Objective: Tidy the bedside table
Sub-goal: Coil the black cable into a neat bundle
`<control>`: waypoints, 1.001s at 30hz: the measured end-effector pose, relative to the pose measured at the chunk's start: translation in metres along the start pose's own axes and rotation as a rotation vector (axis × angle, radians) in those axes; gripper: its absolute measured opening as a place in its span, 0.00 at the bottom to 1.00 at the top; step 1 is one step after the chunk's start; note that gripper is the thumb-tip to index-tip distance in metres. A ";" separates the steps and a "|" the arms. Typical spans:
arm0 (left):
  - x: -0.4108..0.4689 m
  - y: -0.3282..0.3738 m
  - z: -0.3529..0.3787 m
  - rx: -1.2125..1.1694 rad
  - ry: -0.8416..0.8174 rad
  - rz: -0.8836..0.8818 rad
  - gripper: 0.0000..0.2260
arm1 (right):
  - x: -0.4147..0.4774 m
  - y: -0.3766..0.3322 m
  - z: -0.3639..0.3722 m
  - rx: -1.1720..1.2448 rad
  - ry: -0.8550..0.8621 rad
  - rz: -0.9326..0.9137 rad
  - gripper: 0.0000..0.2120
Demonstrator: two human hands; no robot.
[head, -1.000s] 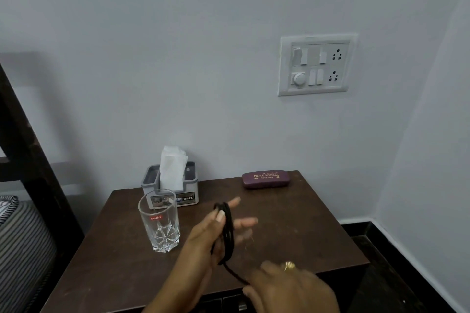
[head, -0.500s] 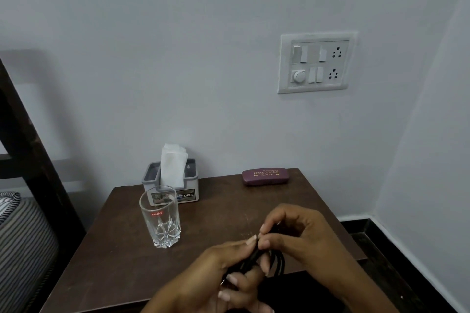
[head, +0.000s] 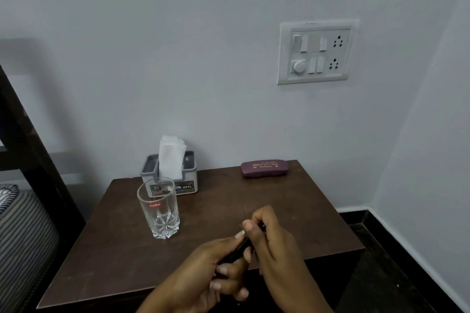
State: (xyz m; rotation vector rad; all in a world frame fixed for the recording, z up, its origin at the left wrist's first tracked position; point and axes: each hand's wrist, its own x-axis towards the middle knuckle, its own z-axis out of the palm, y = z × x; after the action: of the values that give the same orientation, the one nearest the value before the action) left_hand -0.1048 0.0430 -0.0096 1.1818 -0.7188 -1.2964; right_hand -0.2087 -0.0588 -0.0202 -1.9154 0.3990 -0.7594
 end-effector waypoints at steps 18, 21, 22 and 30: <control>-0.015 -0.013 -0.007 -0.207 0.267 0.117 0.19 | 0.000 0.002 0.023 0.593 0.172 0.268 0.15; -0.011 -0.028 0.003 -0.025 0.354 0.278 0.29 | -0.001 0.003 0.029 0.658 0.321 0.326 0.12; -0.010 -0.032 0.007 0.033 0.396 0.330 0.25 | -0.002 0.003 0.032 0.669 0.360 0.348 0.12; -0.011 -0.027 0.025 -0.370 0.492 0.303 0.11 | -0.007 -0.001 0.038 0.821 0.358 0.450 0.11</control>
State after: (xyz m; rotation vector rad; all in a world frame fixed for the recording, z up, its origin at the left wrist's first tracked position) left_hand -0.1386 0.0514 -0.0247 0.9852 -0.2655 -0.7949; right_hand -0.1886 -0.0281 -0.0334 -0.8803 0.5981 -0.7938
